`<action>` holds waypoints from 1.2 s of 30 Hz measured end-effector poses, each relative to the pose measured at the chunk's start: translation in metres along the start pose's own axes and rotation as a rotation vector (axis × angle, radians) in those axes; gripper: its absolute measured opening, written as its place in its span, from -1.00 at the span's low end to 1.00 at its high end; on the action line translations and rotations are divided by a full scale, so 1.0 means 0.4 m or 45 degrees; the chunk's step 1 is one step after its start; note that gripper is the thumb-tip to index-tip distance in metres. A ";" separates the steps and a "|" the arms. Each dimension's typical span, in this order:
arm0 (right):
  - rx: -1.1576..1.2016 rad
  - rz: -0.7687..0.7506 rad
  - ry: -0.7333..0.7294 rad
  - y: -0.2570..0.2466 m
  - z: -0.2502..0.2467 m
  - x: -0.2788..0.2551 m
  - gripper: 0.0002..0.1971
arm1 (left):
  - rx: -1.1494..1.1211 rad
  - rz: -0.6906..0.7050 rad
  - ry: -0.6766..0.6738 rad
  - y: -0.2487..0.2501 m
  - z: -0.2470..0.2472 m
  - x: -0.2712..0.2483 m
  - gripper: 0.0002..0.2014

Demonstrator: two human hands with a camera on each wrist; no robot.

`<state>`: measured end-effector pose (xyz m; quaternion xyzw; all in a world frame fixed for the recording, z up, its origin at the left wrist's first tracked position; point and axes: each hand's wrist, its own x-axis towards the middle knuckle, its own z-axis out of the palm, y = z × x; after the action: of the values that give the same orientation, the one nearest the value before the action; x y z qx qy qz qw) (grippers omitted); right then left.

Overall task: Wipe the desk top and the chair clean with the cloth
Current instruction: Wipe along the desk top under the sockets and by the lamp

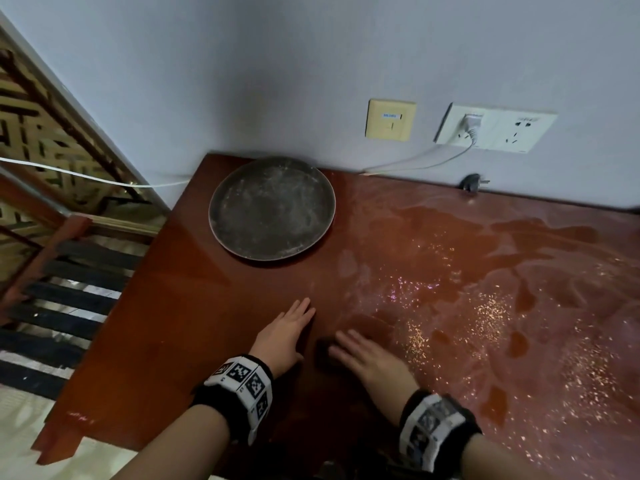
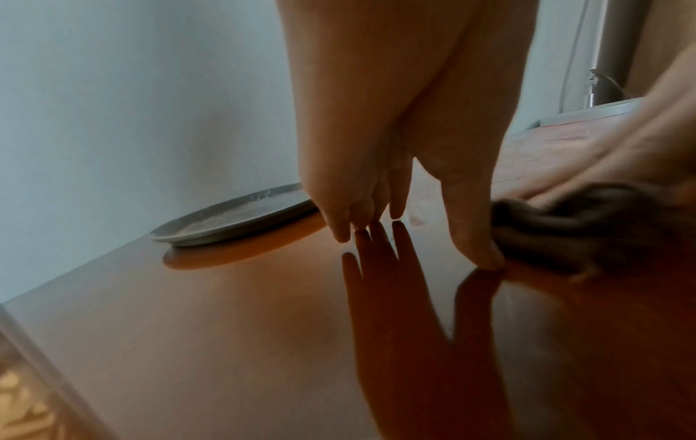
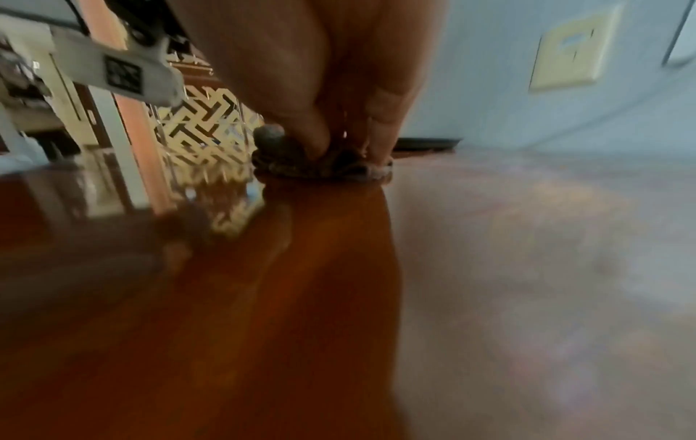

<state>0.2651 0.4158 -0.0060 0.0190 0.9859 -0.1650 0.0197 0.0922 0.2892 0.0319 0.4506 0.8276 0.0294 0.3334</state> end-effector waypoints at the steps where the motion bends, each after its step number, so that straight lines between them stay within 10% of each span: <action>1: -0.033 0.145 0.093 0.036 -0.029 0.026 -0.42 | -0.006 0.001 0.005 0.003 -0.009 0.009 -0.06; 5: -0.057 0.651 0.029 0.118 -0.111 0.080 -0.25 | -0.029 0.003 0.063 0.013 -0.039 0.046 -0.05; 11: -0.071 -0.078 -0.176 0.014 0.023 0.035 -0.55 | -0.043 0.022 0.057 0.020 -0.054 0.099 -0.09; 19: -0.019 0.548 0.028 0.185 -0.079 0.213 -0.34 | -0.179 -0.023 0.076 0.003 -0.073 0.138 0.06; 25: -0.075 0.020 -0.138 0.135 -0.044 0.165 -0.46 | -0.267 0.012 0.078 0.000 -0.075 0.177 0.22; 31: -0.063 0.584 -0.001 0.260 -0.140 0.302 -0.36 | -0.319 0.022 0.145 -0.003 -0.075 0.206 0.22; 36: -0.078 0.016 -0.194 0.233 -0.088 0.267 -0.56 | -0.336 0.137 0.173 -0.001 -0.062 0.240 0.20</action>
<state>0.1613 0.5185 -0.0077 0.0120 0.9860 -0.1358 0.0963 0.0418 0.3689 0.0005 0.4436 0.8118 0.1863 0.3308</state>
